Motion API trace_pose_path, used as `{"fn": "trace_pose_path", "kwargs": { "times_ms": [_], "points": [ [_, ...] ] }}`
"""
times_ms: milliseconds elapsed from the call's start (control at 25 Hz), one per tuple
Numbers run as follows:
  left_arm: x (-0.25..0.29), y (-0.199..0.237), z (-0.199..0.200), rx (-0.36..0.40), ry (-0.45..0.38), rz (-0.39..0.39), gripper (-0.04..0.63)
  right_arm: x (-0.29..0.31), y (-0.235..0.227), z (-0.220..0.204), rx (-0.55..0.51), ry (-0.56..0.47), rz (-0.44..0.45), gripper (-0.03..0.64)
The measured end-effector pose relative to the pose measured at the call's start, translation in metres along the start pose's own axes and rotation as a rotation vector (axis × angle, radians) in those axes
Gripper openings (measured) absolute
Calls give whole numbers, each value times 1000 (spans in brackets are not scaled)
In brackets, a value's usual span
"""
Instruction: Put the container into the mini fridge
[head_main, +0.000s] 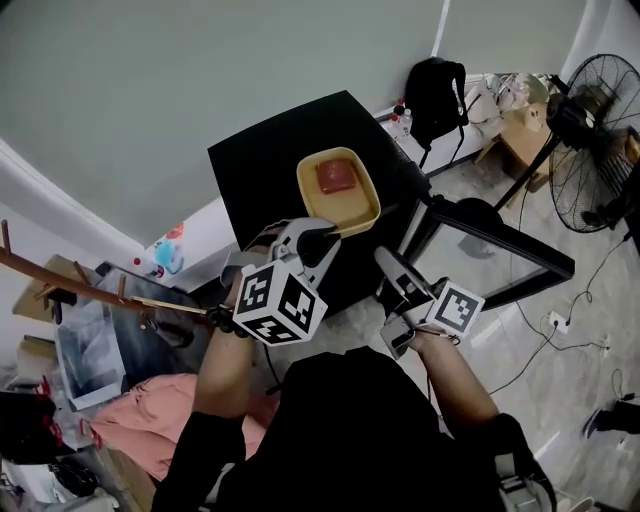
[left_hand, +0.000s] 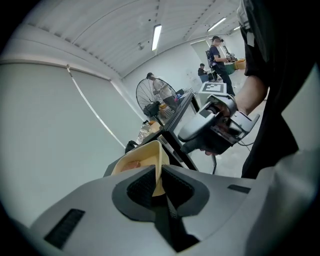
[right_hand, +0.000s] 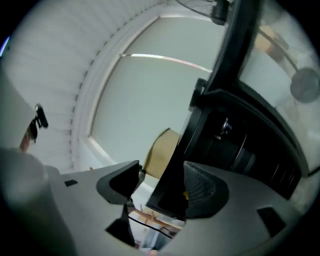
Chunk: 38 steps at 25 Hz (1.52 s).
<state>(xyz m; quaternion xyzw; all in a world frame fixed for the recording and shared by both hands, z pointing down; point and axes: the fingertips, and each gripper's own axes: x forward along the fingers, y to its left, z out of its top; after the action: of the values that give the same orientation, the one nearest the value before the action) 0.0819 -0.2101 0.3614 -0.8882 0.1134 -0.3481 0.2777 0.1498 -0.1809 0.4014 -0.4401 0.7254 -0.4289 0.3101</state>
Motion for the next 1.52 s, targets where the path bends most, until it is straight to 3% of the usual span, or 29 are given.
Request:
{"fn": "trace_pose_path", "kwargs": {
  "times_ms": [120,200,920,1080,1320,1440,1520],
  "points": [
    [-8,-7,1,-11,-14,-3,51,12,5,1,219,-28,78,309],
    [-14,-12,2,-19,-23,-5,52,20,10,-1,262,-28,101,320],
    [-53,-50,11,-72,-122,-56,48,38,31,-37,350,-8,124,323],
    [-57,-56,13,-94,-153,-52,44,32,38,-37,361,-34,155,232],
    [-70,-62,16,-99,-221,-15,46,19,41,-41,364,-60,182,224],
    [-80,-60,12,-145,-255,16,46,12,42,-41,351,-69,183,224],
    [-86,-59,6,-215,-295,12,46,7,43,-41,345,-73,188,224]
  ]
}}
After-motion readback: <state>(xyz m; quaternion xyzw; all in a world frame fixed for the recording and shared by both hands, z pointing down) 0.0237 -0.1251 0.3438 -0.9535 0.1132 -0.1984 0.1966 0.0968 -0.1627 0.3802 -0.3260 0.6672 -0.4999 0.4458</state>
